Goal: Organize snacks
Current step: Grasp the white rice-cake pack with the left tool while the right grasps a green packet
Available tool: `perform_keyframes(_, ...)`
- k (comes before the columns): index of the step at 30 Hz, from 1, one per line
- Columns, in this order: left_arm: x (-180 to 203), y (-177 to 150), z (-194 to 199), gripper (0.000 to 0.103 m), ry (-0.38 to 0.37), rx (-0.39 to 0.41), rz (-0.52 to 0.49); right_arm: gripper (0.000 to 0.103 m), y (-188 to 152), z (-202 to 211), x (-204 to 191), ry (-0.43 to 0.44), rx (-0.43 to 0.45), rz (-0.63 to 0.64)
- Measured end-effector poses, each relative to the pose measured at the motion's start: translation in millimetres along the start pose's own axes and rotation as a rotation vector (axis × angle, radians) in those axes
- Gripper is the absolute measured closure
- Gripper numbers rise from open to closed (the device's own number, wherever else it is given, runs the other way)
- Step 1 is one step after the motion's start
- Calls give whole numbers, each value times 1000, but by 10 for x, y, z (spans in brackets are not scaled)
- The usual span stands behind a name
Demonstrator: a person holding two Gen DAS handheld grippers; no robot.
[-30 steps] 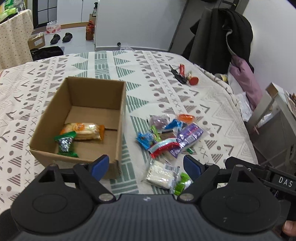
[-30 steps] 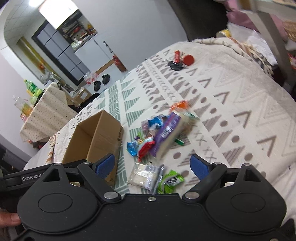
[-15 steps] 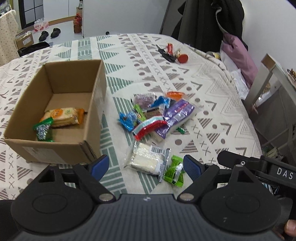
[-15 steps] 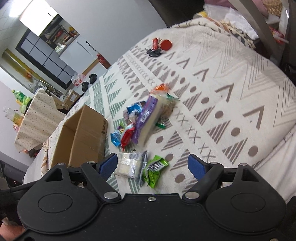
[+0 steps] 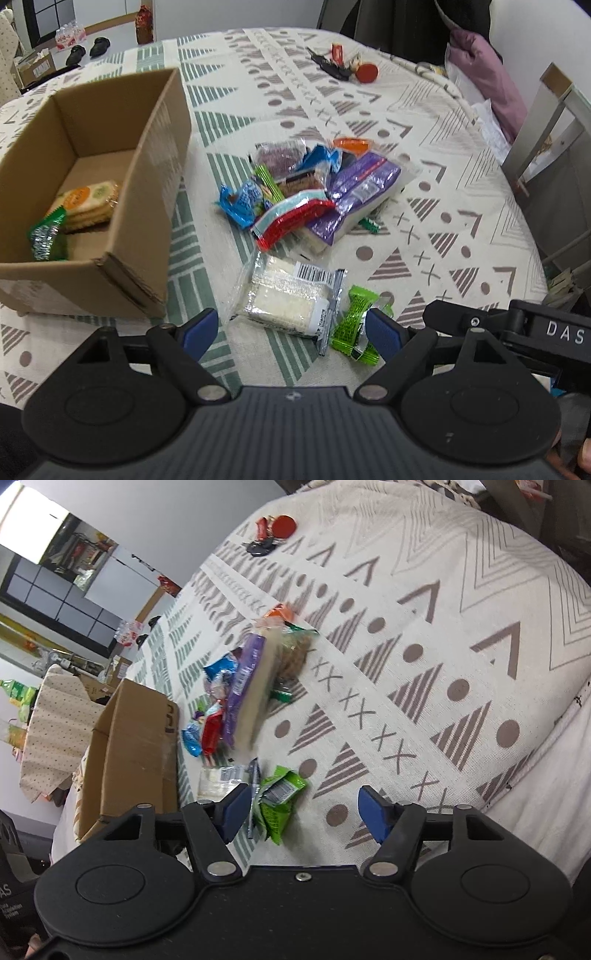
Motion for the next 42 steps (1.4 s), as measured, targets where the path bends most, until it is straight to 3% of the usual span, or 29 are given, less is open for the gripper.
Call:
perform_keyframes(15, -96, 89, -423, 17, 44, -49, -37, 52, -44, -358, -21, 22, -104, -68)
perform_keyframes(18, -129, 90, -479, 21, 50, -59, -30, 53, -33, -390, -60, 41, -112, -67)
perform_keyframes(26, -155, 57, -441, 42, 30, -68, -9, 53, -7, -453, -140, 80, -124, -80)
perform_keyframes(35, -206, -15, -319, 48, 10, -62, 47, 53, -11, -455, -197, 126, -128, -129)
perform_keyframes(42, -219, -30, -148, 49, 10, -35, 66, 56, -22, -512, -223, 111, -125, -114)
Point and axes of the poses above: each gripper's, at about its wrist camera, not at the fingertips, and z roughly against the way its jaws point, x to its right, y to its top, the point moved 7 cm from there along -z, roughly the way its jaws point, and after that the axes turned 11 degrees about -y, right-handed, at the moved point
